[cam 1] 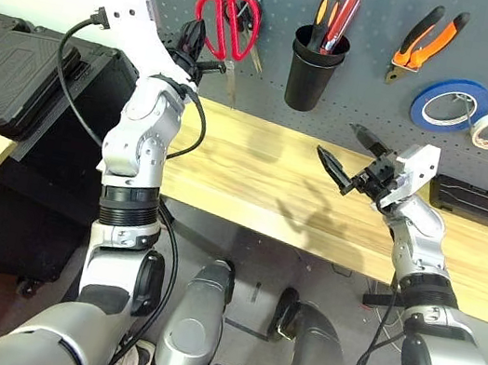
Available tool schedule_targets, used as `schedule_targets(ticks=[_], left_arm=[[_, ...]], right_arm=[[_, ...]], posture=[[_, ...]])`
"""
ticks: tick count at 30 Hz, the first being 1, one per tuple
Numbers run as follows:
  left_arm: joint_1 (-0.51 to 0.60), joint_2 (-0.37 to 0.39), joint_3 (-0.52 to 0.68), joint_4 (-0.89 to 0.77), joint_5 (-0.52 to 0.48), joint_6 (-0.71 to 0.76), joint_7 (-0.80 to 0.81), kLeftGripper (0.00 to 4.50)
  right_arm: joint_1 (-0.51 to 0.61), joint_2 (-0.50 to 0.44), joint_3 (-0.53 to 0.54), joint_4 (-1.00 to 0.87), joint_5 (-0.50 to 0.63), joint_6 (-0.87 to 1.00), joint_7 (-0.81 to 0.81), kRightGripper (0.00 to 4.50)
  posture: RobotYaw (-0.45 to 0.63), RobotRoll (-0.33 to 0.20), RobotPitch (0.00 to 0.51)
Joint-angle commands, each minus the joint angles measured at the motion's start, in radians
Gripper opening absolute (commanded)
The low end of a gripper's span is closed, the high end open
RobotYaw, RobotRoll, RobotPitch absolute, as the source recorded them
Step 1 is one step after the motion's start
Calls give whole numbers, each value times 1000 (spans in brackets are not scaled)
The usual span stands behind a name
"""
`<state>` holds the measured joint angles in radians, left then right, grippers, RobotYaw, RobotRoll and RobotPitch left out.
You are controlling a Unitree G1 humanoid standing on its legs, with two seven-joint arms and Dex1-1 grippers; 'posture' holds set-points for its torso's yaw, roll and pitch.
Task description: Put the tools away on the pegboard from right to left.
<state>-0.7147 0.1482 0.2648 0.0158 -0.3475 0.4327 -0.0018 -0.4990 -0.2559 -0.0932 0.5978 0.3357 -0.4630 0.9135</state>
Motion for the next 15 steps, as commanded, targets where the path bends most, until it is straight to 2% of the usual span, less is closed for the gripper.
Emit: schedule_targets(ticks=[1, 15], left_arm=[[-7, 17, 8, 22, 6, -8, 0, 25], [-26, 31, 5, 60, 2, -26, -13, 25]], right_arm=[[30, -1, -1, -46, 22, 17, 21, 4500], [100, -75, -15, -339, 119, 204, 38, 4500]], posture=[[333, 0, 210], [309, 0, 212]])
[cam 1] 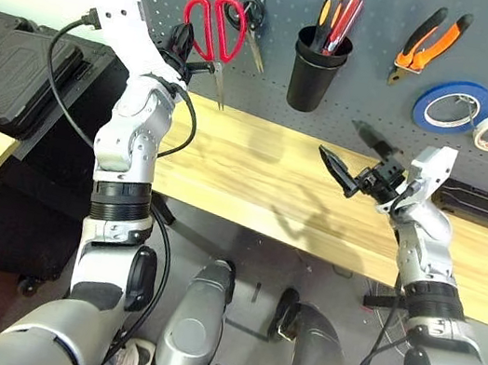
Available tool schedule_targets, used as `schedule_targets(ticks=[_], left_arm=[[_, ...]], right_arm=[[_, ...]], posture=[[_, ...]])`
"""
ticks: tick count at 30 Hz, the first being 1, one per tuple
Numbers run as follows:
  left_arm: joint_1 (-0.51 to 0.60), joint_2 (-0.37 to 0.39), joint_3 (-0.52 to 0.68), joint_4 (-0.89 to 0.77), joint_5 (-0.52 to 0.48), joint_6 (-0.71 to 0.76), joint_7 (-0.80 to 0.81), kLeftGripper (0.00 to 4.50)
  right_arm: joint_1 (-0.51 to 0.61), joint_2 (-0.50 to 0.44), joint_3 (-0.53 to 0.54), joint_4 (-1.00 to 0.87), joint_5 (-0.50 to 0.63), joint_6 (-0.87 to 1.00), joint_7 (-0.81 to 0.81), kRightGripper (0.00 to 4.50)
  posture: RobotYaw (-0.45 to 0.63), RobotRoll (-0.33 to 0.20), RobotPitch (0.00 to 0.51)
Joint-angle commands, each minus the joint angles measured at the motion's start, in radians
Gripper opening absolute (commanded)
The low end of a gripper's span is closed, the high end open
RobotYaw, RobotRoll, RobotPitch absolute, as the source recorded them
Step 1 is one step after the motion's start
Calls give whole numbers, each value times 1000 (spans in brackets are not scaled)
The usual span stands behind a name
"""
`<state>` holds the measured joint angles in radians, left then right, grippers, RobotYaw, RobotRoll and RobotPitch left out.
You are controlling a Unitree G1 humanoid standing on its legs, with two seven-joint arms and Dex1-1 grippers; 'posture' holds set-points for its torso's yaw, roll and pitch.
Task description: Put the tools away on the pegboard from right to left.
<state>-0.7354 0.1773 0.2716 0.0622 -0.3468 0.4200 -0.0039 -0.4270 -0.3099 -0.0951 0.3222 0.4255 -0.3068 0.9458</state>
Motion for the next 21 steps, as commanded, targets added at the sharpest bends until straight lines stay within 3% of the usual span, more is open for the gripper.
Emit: schedule_targets(ticks=[1, 9, 21], left_arm=[[-5, 0, 1, 11, -3, -13, -10, 25], [3, -2, 2, 0, -11, -11, -17, 25], [-5, -4, -6, 9, -7, -11, -30, 25]], right_arm=[[33, -30, -15, -89, 38, 67, 4, 4500], [60, -95, -32, -203, 91, 166, 15, 4500], [54, -104, -38, -219, 99, 188, 22, 4500]], posture=[[309, 0, 212], [303, 0, 214], [292, 0, 206]])
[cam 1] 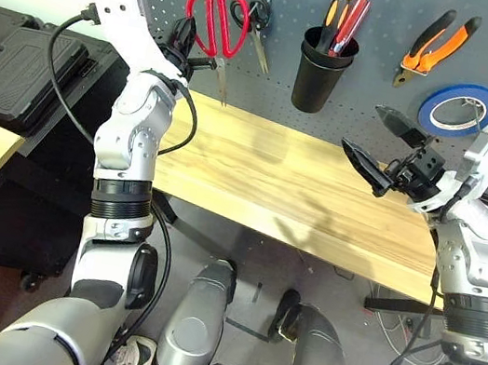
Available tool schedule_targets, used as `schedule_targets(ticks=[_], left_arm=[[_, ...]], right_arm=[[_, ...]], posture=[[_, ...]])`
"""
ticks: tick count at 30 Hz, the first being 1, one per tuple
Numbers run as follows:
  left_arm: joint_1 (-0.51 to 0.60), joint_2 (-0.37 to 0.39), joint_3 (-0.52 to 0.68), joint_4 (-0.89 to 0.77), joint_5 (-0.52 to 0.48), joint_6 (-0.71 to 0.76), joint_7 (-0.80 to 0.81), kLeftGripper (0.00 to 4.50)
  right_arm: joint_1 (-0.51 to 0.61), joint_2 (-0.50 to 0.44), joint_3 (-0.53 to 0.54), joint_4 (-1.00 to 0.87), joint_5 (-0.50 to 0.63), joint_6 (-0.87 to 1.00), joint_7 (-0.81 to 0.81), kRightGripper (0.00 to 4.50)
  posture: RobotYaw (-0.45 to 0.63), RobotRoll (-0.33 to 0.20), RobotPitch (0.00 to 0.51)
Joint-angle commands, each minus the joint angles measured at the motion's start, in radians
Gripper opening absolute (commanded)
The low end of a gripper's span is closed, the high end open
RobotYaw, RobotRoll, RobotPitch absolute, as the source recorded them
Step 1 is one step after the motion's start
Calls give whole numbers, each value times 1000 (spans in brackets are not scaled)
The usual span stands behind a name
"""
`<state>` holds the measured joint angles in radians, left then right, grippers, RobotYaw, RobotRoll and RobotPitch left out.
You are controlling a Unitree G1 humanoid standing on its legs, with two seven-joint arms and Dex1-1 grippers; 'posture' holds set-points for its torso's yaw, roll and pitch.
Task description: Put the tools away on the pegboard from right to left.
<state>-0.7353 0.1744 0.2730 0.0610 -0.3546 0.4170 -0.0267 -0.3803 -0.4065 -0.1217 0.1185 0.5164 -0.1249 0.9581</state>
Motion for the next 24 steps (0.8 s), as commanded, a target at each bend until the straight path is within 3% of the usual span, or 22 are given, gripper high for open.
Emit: schedule_targets(ticks=[1, 24], left_arm=[[-7, 2, -10, 18, 8, -8, -5, 25], [-75, 16, -20, 181, 48, -54, -7, 25]], right_arm=[[7, -7, -12, -14, 7, 4, 10, 4500], [4, 9, -7, -7, -15, -16, -17, 4500]], posture=[[291, 0, 206], [261, 0, 203]])
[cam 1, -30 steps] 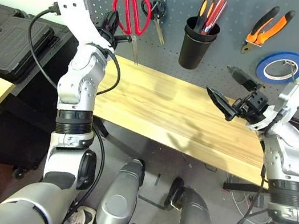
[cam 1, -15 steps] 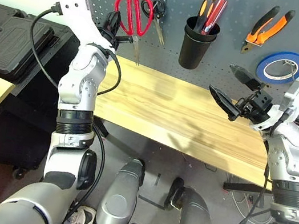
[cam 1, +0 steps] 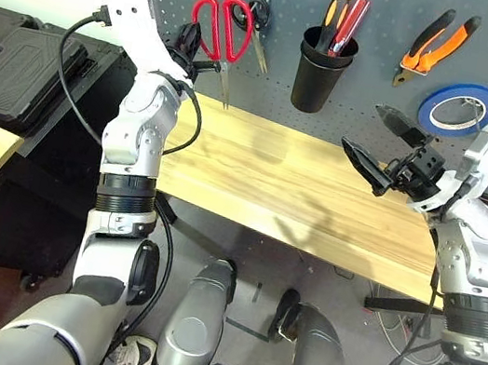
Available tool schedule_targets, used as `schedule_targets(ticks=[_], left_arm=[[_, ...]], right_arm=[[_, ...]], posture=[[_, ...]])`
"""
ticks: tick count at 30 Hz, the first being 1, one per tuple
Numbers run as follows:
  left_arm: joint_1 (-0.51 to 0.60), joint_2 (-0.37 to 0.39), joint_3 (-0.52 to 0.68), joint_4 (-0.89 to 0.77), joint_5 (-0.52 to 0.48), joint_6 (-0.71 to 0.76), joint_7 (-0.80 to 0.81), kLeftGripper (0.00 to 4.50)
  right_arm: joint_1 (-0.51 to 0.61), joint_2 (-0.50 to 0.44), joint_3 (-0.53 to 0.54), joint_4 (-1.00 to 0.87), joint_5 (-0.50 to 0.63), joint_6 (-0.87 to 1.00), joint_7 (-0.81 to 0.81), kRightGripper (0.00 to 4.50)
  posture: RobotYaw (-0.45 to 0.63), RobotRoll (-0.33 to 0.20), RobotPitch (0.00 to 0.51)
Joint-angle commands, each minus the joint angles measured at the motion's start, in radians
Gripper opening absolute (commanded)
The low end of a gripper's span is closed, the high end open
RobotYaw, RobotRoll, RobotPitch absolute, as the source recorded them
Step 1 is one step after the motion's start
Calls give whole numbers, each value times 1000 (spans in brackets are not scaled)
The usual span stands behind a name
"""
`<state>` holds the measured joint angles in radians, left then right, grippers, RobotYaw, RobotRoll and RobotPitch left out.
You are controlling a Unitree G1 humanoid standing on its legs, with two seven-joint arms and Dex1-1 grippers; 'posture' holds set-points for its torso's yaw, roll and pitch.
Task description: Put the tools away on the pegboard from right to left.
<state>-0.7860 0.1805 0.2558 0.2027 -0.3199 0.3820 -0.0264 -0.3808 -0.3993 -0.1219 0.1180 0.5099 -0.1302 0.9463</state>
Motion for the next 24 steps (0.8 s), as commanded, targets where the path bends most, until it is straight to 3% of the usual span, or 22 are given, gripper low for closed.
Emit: schedule_targets(ticks=[1, 18, 24], left_arm=[[-32, 12, -3, 59, 17, -26, -10, 25], [-169, 45, -6, 397, 73, -169, -37, 25], [-166, 40, -18, 455, 94, -212, -50, 1963]], right_arm=[[4, 3, -7, -6, -10, -12, -6, 4500], [20, 29, 3, -41, -19, -14, -25, 4500], [27, 37, 8, -51, -23, -10, -32, 4500]], posture=[[260, 0, 203], [226, 0, 194], [227, 0, 193]])
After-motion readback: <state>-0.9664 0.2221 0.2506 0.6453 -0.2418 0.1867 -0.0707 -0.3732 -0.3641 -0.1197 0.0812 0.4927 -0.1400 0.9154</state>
